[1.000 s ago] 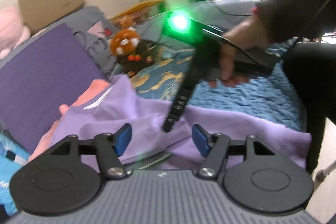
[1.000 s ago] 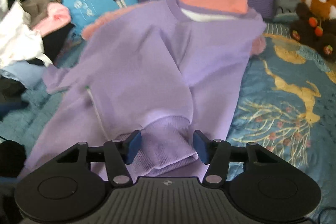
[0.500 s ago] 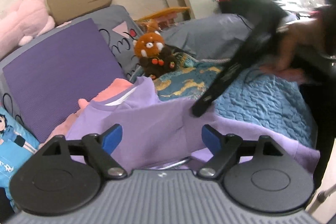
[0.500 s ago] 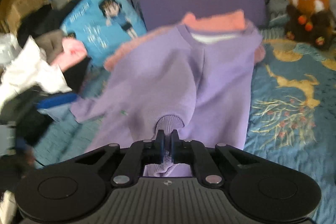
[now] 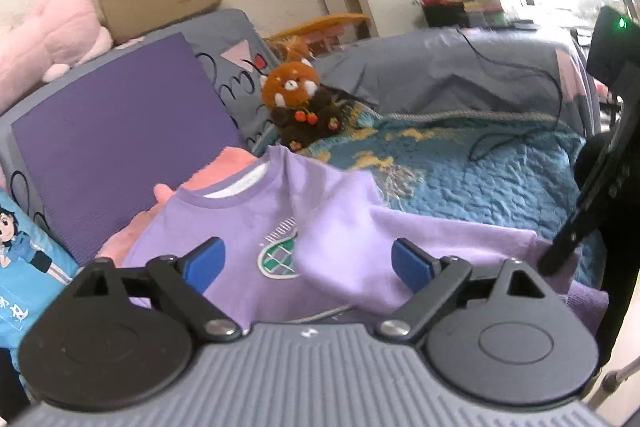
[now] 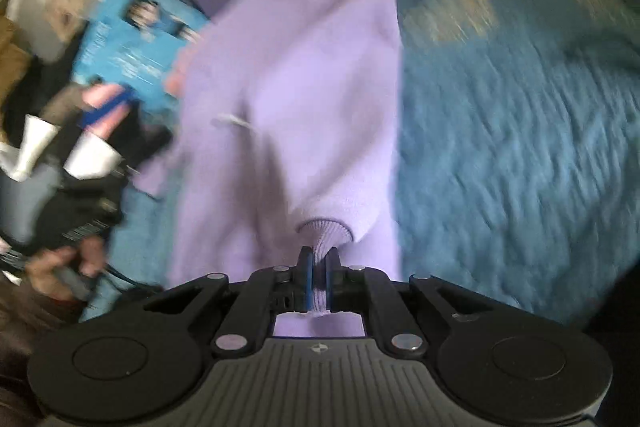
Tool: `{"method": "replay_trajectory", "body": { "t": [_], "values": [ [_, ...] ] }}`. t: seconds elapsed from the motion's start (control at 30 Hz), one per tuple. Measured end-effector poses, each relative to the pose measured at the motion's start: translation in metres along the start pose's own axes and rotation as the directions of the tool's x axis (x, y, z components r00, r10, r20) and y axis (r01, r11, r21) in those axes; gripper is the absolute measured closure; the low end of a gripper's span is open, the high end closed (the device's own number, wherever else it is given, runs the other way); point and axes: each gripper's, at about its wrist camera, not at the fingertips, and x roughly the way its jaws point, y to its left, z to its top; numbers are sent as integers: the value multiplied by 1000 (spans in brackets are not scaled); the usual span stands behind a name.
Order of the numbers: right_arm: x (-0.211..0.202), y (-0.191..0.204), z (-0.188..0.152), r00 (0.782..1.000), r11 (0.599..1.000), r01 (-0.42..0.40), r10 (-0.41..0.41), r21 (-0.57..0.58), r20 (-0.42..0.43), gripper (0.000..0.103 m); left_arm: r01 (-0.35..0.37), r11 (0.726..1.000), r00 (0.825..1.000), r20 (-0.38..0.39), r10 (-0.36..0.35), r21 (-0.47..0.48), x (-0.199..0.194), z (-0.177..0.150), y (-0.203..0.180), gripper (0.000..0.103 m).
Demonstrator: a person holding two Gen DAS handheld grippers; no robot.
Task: Fold clothes
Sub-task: 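Grasp the folded sleeve cuff with the right gripper and lay it along the body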
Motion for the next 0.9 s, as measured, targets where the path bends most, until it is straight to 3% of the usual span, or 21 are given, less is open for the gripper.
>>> {"method": "replay_trajectory", "body": {
  "t": [0.2, 0.37, 0.43, 0.5, 0.57, 0.67, 0.73, 0.83, 0.9],
  "values": [
    [-1, -3, 1, 1000, 1000, -15, 15, 22, 7, 97, 38, 998, 999, -14, -37, 54, 11, 4, -22, 11],
    [-23, 18, 8, 986, 988, -154, 154, -13, 69, 97, 31, 999, 999, -15, -31, -27, 13, 9, -10, 11],
    [-23, 28, 5, 993, 990, -109, 113, -87, 31, 97, 37, 997, 999, -22, -38, -63, 14, 9, -2, 8],
    [-11, 27, -3, 1000, 989, 7, -10, -147, -19, 97, 45, 998, 998, -33, -47, -50, 15, 7, -2, 8],
    [3, 20, -9, 992, 979, 93, -106, -180, -64, 96, 61, 998, 997, -46, -61, -15, 19, 6, -9, 8],
    [0, 17, -7, 993, 981, 75, -91, -179, -81, 85, 106, 994, 993, -53, -105, 20, 22, 6, -22, 8],
    [-14, 20, 3, 995, 977, 83, -92, -198, -38, 63, 133, 990, 990, -51, -130, 44, 23, 6, -32, 8],
    [-35, 17, 31, 986, 965, 145, -124, -218, 109, 52, 187, 981, 981, -56, -184, 50, 27, 7, -44, 7],
    [-40, 14, 56, 972, 953, 188, -146, -236, 184, 51, 236, 970, 971, -60, -233, 52, 31, 9, -53, 6]
  ]
}}
